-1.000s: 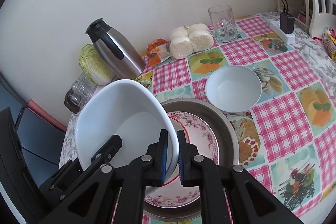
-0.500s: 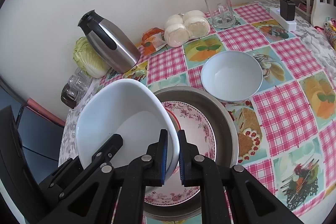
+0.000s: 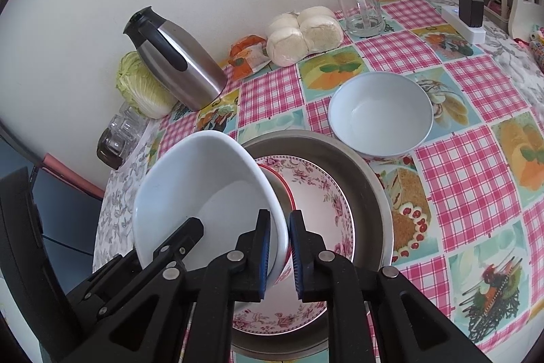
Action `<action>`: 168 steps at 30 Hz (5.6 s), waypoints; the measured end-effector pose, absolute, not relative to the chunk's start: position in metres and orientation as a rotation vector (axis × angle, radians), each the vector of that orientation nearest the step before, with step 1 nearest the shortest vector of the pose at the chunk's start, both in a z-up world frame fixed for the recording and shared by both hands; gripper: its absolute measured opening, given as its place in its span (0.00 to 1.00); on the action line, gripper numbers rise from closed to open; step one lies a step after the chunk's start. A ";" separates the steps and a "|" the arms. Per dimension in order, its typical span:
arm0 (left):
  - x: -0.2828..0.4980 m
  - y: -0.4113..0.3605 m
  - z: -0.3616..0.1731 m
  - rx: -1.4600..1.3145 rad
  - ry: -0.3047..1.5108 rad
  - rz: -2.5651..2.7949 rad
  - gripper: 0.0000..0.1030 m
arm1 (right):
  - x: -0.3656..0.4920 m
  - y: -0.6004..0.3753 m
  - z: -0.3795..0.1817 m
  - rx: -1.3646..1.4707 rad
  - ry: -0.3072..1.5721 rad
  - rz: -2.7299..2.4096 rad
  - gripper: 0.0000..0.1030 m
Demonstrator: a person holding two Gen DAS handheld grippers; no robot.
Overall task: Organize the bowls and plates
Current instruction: 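Lower the white square bowl into the red-rimmed bowl with both grippers, then open both grippers and release the white square bowl, then move both grippers to the rim of the pale blue bowl, then close both grippers on the pale blue bowl rim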
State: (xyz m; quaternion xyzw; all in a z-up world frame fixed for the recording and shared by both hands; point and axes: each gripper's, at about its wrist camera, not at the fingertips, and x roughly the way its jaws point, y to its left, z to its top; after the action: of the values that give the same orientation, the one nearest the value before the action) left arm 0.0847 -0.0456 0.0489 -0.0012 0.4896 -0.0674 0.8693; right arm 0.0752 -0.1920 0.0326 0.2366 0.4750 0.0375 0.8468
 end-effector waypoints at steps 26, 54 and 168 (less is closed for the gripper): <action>0.087 -0.025 0.051 -0.096 1.003 -0.100 0.46 | 0.076 -0.191 0.034 0.490 1.012 0.075 0.49; 0.085 0.028 0.058 -0.167 0.943 0.149 1.00 | 0.073 -0.194 0.039 0.408 0.963 0.025 1.00; 0.240 -0.229 -0.030 0.230 1.405 -0.124 0.45 | 0.146 -0.333 -0.070 0.693 1.035 -0.037 0.16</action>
State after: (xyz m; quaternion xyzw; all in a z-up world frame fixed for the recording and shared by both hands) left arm 0.2397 -0.2287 -0.0304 0.1054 0.6441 -0.0568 0.7555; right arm 0.1459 -0.3326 -0.0696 0.3243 0.4846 -0.0172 0.8122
